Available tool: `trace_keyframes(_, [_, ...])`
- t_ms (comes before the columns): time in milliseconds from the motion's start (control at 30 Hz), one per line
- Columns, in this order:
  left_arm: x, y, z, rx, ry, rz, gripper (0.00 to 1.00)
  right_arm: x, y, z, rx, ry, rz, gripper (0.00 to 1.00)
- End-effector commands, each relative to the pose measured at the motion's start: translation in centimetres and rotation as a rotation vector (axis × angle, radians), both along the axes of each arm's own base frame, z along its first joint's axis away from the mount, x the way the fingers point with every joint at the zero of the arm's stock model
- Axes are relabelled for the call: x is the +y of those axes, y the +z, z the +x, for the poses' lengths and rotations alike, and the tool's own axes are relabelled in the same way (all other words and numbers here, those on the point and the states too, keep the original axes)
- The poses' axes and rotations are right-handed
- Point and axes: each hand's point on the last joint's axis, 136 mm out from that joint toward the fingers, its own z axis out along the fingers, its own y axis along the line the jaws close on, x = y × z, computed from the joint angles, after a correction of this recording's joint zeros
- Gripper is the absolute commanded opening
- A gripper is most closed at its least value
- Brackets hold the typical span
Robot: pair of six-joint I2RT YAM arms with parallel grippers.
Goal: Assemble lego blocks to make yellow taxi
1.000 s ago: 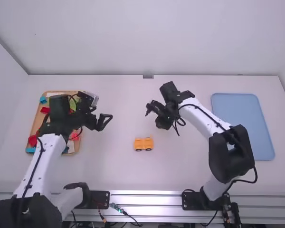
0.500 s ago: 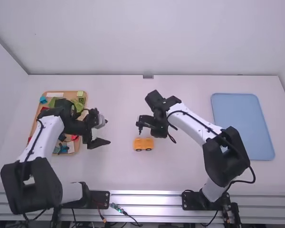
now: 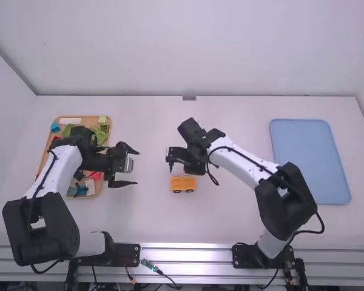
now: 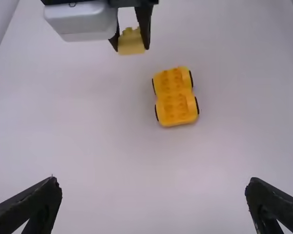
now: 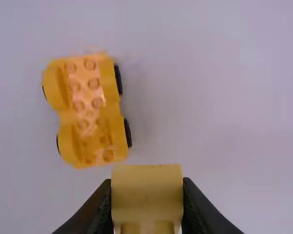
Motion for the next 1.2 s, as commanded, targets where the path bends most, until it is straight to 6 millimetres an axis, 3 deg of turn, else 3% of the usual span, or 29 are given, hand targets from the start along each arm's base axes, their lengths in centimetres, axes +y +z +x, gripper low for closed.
trace_keyframes(0, [1.2, -0.5, 0.3, -0.014, 0.009, 0.014, 0.99, 1.9, 0.2, -1.2, 0.000, 0.051, 0.036, 0.00])
trace_keyframes(333, [6.3, -0.2, 1.6, -0.031, 0.214, -0.151, 0.99, 5.9, -3.1, -1.7, 0.026, 0.124, -0.063, 0.00])
trace_keyframes(533, [7.4, -0.8, 1.7, -0.012, 0.254, -0.165, 0.99, 8.5, -2.2, -1.6, 0.130, 0.123, -0.058, 0.00])
trace_keyframes(733, [7.7, -1.4, 2.2, -0.017, 0.257, -0.163, 0.99, 11.4, -1.7, -2.2, 0.126, 0.128, -0.036, 0.00])
trace_keyframes(867, [9.3, -1.8, 2.9, -0.015, 0.321, -0.167, 0.99, 12.3, -3.8, -4.2, 0.148, 0.168, -0.085, 0.00])
trace_keyframes(1167, [12.4, -0.3, 2.5, -0.085, 0.435, -0.243, 0.99, 12.3, -7.0, -5.0, 0.150, 0.143, -0.168, 0.00])
